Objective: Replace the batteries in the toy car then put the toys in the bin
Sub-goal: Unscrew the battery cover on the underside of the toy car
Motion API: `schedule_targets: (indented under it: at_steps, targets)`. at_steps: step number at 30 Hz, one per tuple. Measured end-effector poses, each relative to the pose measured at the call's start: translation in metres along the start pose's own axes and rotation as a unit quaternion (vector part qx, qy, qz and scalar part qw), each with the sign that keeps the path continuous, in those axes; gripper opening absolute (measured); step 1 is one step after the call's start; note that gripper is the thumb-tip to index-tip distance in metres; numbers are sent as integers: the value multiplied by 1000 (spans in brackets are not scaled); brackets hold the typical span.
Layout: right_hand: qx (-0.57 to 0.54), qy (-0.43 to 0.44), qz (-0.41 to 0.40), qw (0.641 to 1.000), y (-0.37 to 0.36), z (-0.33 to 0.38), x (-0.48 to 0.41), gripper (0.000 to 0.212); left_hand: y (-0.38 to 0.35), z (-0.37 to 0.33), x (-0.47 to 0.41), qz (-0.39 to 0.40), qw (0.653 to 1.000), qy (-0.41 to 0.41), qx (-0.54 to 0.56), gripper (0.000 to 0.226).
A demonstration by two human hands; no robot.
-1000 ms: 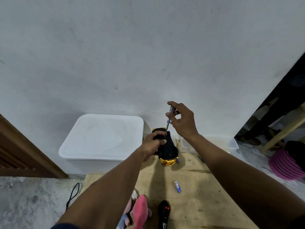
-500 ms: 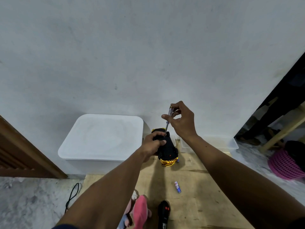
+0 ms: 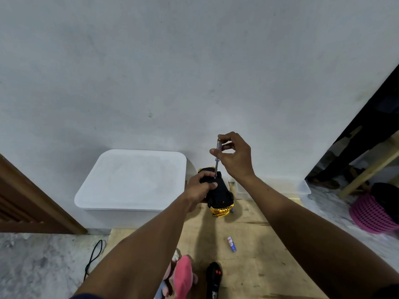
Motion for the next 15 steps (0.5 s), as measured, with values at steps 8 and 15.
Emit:
schedule_targets:
  at_steps: [8,15]
  targets:
    - [14,-17,-12,1000,5,-6,0,30,6,1,-1,-11,1000,13,13,29]
    - [3,-23,4,1000,0,-2,-1,27,5,2,1,-1,1000,19,6,30]
Point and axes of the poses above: each hand's wrist, its own x-axis away from the middle knuckle, its own y-axis out of the back of the hand, z = x × y, the point moved 1 cm from there along -x, towards the middle knuckle, and after that the axes turned 10 degrees about -z, right-handed, at the moved point
